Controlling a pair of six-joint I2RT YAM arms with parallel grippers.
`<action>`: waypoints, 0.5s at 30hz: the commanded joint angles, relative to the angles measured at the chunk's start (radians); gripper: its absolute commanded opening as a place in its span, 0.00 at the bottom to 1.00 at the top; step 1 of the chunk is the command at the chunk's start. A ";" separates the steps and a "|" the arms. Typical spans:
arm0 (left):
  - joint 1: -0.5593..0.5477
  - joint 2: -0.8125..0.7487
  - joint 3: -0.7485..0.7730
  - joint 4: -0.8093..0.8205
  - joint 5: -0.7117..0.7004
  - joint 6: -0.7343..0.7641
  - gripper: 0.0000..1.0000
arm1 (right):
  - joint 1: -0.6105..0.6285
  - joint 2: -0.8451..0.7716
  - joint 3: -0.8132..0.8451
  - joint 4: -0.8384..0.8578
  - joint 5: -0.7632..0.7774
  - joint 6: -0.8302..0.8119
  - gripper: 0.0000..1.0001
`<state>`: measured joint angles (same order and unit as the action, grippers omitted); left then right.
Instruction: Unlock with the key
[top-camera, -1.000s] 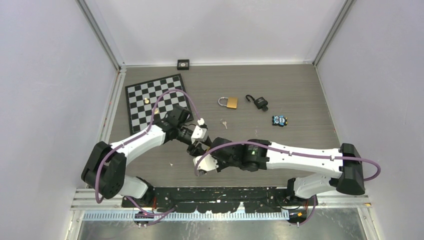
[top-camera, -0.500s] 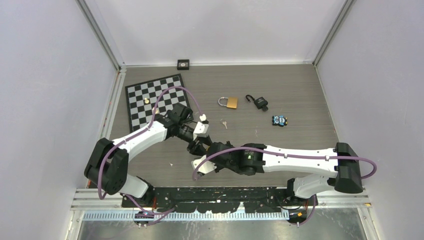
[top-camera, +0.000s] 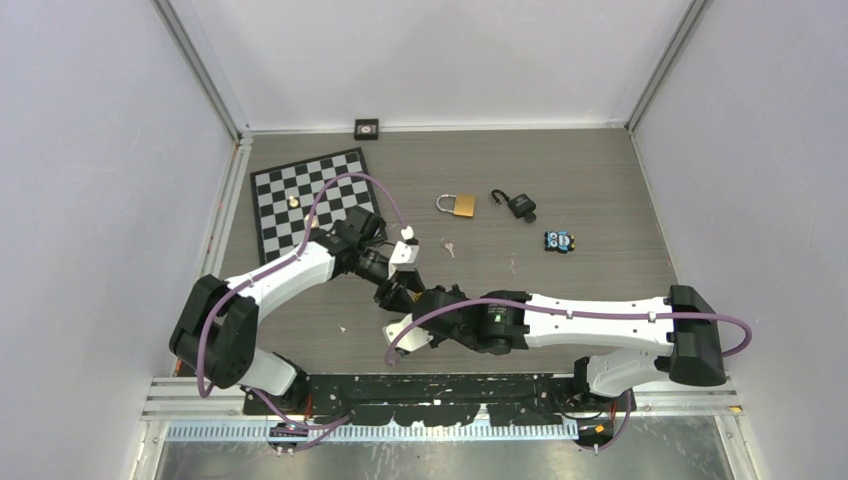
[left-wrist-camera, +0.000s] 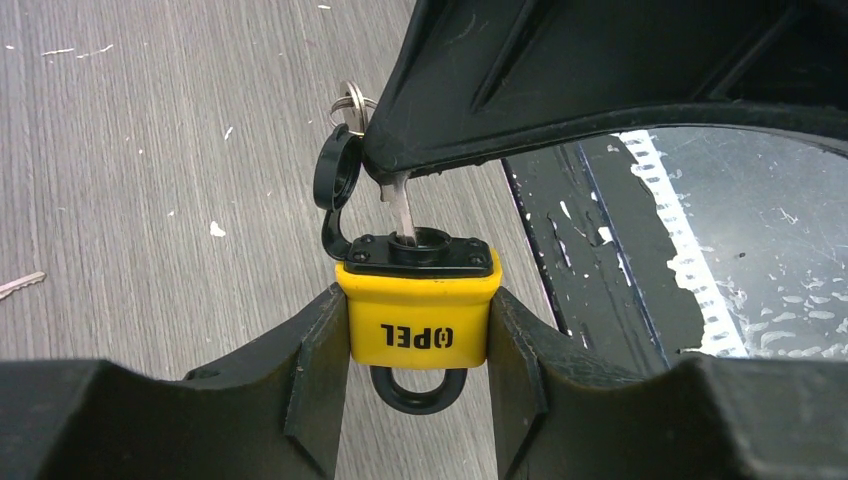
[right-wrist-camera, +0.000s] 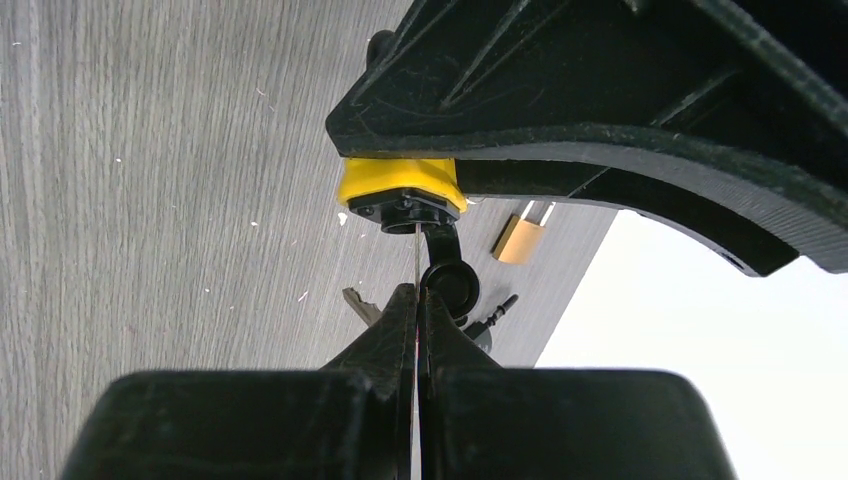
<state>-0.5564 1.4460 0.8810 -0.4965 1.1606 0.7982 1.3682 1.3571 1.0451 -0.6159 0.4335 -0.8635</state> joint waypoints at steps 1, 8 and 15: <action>0.000 -0.004 0.046 0.041 0.040 -0.038 0.00 | 0.015 0.002 -0.002 0.040 0.024 -0.017 0.01; 0.001 -0.005 0.044 0.059 0.029 -0.063 0.00 | 0.025 0.012 -0.010 0.040 0.034 -0.023 0.00; 0.000 -0.006 0.042 0.065 0.030 -0.075 0.00 | 0.027 0.025 -0.023 0.055 0.058 -0.036 0.00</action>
<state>-0.5560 1.4475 0.8810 -0.4793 1.1385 0.7399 1.3869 1.3716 1.0348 -0.6006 0.4603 -0.8776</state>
